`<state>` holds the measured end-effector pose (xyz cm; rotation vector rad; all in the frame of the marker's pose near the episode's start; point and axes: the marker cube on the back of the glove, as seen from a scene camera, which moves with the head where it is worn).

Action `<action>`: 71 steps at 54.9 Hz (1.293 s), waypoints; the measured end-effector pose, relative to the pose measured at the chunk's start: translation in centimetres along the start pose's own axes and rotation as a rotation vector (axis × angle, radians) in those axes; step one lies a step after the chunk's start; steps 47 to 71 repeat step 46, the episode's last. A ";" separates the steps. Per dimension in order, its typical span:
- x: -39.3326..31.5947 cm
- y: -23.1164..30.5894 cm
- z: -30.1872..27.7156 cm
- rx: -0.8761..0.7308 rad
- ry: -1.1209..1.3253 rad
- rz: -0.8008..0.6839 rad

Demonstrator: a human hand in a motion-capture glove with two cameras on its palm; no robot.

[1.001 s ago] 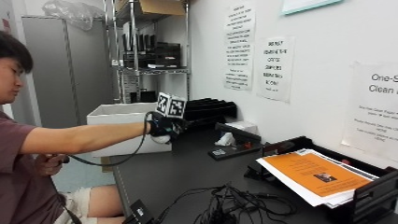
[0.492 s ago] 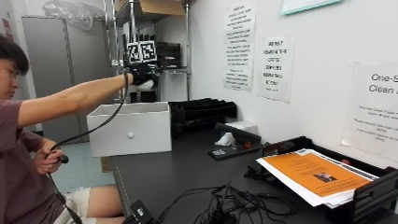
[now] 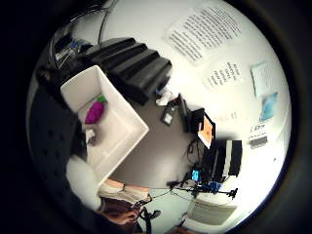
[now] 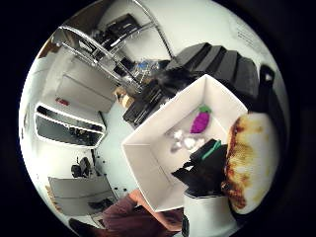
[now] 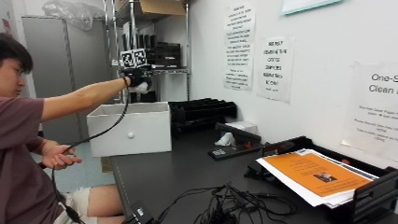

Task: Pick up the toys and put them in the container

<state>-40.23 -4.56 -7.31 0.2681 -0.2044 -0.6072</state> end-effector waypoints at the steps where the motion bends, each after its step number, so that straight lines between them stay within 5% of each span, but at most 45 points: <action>1: -0.1 -0.1 0.4 -0.033 0.010 -0.002; 10: 0.5 -0.2 4.4 -0.417 0.143 0.102; 23: 0.9 -0.5 4.8 -0.345 0.086 -0.035; 32: 1.2 -0.3 4.8 -0.312 0.050 0.070; 71: 1.2 0.3 5.0 -0.303 0.048 0.065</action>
